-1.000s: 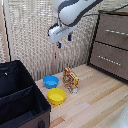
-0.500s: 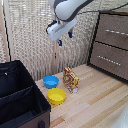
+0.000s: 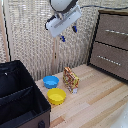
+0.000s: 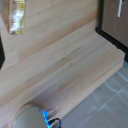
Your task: With caution, bring your gripper towards the upper drawer's hold. Grasp the drawer hold tightly with your gripper tool. Pull the drawer in your direction to reveal the contents of the top drawer.
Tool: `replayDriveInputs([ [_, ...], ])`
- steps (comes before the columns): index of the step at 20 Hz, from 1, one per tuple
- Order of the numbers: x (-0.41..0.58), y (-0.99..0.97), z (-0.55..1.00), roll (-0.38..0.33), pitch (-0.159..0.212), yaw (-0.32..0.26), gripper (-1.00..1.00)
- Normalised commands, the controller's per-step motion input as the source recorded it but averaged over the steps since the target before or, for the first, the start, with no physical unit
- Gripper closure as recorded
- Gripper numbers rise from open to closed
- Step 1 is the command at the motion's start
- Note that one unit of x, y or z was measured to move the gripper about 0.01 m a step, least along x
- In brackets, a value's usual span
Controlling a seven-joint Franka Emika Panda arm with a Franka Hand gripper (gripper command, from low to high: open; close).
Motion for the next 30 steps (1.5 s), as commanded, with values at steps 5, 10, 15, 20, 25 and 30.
replayDriveInputs([
  [5, -0.077, -0.2, -0.11, -0.375, 0.006, 0.141, -1.0],
  [10, -0.125, -0.09, -0.09, -0.375, 0.036, 0.181, -1.0],
  [15, -0.088, -0.09, -0.11, -0.368, 0.044, 0.188, -1.0],
  [20, -0.042, -0.22, -0.05, -0.325, 0.024, 0.167, -1.0],
  [25, -0.163, -0.49, 0.02, -0.293, -0.006, 0.091, -1.0],
  [30, -0.136, -0.69, 0.03, -0.218, -0.039, 0.066, -1.0],
])
